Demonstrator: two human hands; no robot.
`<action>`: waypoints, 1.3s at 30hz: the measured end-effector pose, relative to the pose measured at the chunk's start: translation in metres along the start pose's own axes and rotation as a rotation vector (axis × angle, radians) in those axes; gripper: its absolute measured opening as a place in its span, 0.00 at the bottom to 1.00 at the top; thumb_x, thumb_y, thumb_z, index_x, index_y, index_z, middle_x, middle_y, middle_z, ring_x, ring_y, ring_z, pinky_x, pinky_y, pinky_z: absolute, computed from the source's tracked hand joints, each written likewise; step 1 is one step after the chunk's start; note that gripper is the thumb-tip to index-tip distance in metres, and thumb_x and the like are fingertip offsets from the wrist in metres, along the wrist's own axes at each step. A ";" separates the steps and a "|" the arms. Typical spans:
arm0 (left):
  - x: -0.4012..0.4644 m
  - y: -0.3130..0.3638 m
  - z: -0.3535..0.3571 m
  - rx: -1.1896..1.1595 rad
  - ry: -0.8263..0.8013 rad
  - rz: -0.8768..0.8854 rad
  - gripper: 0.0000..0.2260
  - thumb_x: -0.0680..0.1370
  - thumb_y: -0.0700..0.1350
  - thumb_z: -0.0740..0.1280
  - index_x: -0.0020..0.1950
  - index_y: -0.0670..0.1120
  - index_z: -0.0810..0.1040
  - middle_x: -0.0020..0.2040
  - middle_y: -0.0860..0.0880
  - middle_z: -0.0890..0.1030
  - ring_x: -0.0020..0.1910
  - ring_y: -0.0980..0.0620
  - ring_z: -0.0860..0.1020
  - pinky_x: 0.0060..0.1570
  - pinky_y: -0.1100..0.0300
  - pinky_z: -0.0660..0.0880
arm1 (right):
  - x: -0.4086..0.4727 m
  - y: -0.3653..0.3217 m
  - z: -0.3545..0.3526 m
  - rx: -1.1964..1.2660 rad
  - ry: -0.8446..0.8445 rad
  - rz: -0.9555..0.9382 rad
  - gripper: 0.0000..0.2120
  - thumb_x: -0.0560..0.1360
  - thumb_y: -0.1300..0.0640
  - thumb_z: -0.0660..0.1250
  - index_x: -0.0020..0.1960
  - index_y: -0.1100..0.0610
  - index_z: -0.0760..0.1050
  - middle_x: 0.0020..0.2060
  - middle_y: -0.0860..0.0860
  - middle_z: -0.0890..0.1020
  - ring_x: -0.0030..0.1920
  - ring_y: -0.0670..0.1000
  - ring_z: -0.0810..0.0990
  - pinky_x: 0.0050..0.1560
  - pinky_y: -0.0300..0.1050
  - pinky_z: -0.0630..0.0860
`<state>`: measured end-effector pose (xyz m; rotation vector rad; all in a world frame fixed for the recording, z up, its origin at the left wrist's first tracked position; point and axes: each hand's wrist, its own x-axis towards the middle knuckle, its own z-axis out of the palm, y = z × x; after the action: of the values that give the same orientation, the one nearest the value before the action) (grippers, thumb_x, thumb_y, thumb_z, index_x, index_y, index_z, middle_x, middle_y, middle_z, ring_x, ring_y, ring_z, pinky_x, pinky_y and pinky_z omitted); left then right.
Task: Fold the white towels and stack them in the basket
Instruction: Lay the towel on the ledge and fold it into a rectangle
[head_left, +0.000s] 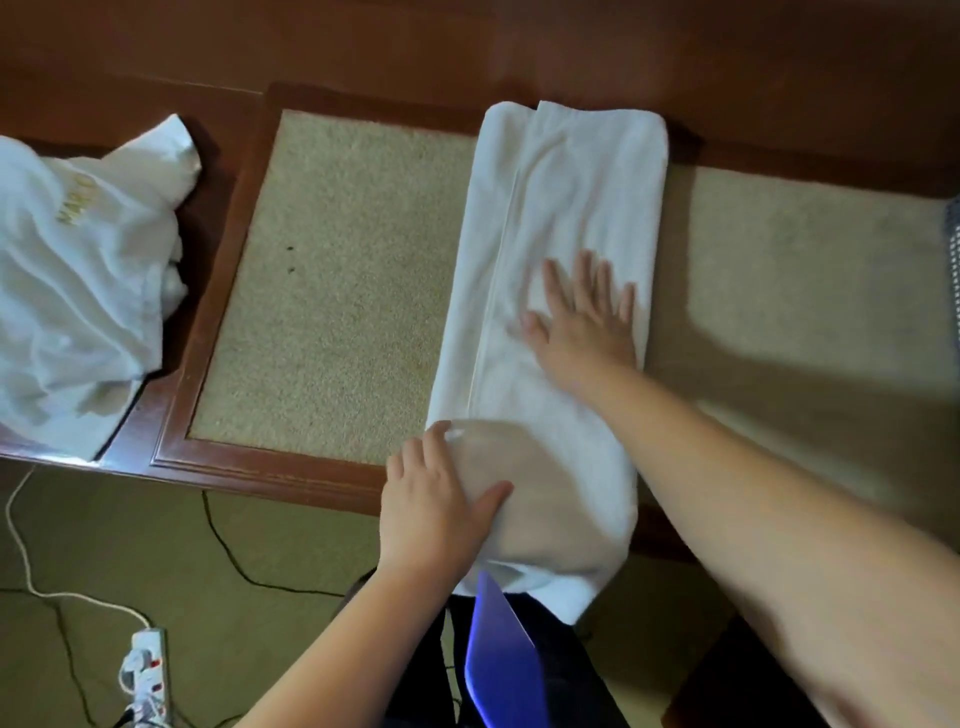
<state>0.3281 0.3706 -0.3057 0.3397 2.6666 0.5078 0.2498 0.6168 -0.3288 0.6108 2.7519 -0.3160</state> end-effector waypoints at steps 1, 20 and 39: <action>-0.007 -0.006 0.003 0.042 0.059 -0.017 0.41 0.69 0.71 0.72 0.71 0.46 0.68 0.59 0.45 0.75 0.58 0.40 0.74 0.61 0.48 0.71 | -0.031 0.000 0.015 0.003 0.038 -0.022 0.34 0.83 0.35 0.46 0.85 0.46 0.44 0.84 0.57 0.42 0.84 0.61 0.42 0.81 0.64 0.39; -0.083 -0.040 -0.016 -0.531 -0.381 -0.271 0.13 0.80 0.58 0.69 0.55 0.51 0.74 0.50 0.50 0.82 0.44 0.52 0.82 0.33 0.62 0.77 | -0.297 0.014 0.082 1.088 -0.168 0.679 0.19 0.82 0.46 0.68 0.67 0.56 0.73 0.61 0.48 0.80 0.64 0.57 0.79 0.53 0.48 0.72; -0.073 0.015 -0.168 -0.539 -0.399 0.076 0.10 0.79 0.47 0.67 0.47 0.53 0.89 0.48 0.57 0.87 0.50 0.56 0.83 0.51 0.60 0.77 | -0.303 0.024 -0.086 1.589 0.068 0.331 0.07 0.81 0.65 0.68 0.51 0.59 0.85 0.59 0.49 0.86 0.65 0.49 0.81 0.70 0.54 0.74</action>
<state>0.3235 0.3119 -0.1314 0.3346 2.0435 1.0305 0.5010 0.5479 -0.1500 1.3050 1.8110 -2.3763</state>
